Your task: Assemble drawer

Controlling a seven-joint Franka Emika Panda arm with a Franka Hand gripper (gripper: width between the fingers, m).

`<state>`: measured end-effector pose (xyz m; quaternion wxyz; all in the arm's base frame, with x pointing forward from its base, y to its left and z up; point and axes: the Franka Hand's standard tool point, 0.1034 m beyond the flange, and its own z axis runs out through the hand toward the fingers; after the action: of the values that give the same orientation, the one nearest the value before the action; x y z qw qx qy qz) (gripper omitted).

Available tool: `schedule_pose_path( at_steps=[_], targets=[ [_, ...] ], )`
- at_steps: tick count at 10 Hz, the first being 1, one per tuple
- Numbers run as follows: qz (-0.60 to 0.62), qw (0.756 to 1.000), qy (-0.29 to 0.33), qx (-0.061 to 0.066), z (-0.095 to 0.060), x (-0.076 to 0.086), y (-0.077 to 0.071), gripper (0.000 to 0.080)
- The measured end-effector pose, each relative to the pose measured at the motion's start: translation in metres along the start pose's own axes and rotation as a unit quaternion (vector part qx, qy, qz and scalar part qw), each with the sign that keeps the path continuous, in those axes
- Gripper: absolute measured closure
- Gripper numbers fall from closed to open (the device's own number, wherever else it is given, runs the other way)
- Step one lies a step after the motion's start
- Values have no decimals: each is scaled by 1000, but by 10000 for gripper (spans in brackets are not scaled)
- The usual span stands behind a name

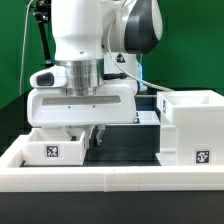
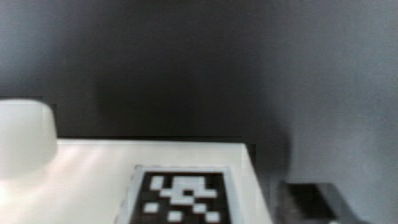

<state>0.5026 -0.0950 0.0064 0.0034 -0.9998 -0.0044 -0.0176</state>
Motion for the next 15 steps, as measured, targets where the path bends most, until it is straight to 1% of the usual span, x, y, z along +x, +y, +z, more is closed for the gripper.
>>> schedule_pose_path(
  at_steps=[1,2,3,12,13,14,15],
  targets=[
    [0,1000,0,0,0,0,0,660],
    [0,1000,0,0,0,0,0,660],
    [-1,1000,0,0,0,0,0,759],
    [-1,1000,0,0,0,0,0,758],
    [-7,1000,-4,4,-6,2,-4,758],
    [-15,1000,-2,7,-15,5,-8,758],
    [-24,1000,-3,11,-23,7,-10,758]
  ],
)
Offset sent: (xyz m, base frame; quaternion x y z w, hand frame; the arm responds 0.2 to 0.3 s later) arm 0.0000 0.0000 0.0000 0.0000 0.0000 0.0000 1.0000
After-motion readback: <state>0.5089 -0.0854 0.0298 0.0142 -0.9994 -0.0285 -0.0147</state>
